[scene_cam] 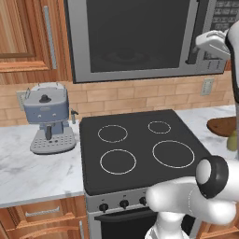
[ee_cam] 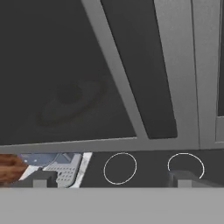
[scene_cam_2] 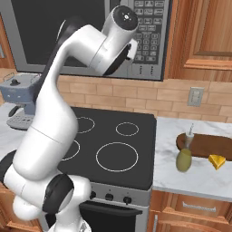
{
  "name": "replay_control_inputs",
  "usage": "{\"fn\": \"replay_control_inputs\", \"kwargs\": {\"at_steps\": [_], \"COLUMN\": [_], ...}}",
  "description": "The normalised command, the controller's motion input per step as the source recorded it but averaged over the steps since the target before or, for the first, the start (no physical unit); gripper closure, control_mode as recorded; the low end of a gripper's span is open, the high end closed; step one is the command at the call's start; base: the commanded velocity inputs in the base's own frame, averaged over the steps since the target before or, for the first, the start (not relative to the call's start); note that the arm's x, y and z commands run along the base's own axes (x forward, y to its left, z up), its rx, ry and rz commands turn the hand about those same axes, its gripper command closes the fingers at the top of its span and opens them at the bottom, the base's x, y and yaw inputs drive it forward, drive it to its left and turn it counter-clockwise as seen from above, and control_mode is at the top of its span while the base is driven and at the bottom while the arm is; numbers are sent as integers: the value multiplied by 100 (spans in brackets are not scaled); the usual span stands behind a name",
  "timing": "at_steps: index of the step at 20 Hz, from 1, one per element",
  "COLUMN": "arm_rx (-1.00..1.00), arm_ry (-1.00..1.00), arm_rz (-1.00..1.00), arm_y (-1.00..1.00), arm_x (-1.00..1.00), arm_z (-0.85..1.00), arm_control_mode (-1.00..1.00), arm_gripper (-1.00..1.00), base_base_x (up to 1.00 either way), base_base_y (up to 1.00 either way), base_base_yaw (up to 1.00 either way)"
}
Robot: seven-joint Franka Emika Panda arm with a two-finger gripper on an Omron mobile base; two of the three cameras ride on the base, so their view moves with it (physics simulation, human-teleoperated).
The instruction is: Retrieve the reheated potato from the microwave, then place the potato, cheese, and condiment on the cutting board.
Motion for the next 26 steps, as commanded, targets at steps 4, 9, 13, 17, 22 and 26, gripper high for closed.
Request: {"fn": "replay_control_inputs", "kwargs": {"at_steps": [4,9,13,17,22,26], "arm_rx": [-1,-1,0,0,-1,-4], "arm_ry": [-11,-4,0,2,2,0], "arm_rz": [1,0,0,0,0,0], "arm_y": [-19,-8,-1,0,-13,-10], "arm_x": [29,43,41,41,43,39], "arm_z": [0,0,0,0,0,0], "arm_control_mode": [-100,-100,-100,-100,-100,-100], "arm_gripper": [-100,-100,-100,-100,-100,-100], "base_base_x": [0,0,0,0,0,0], "base_base_y": [0,0,0,0,0,0], "base_base_yaw": [0,0,0,0,0,0]}}
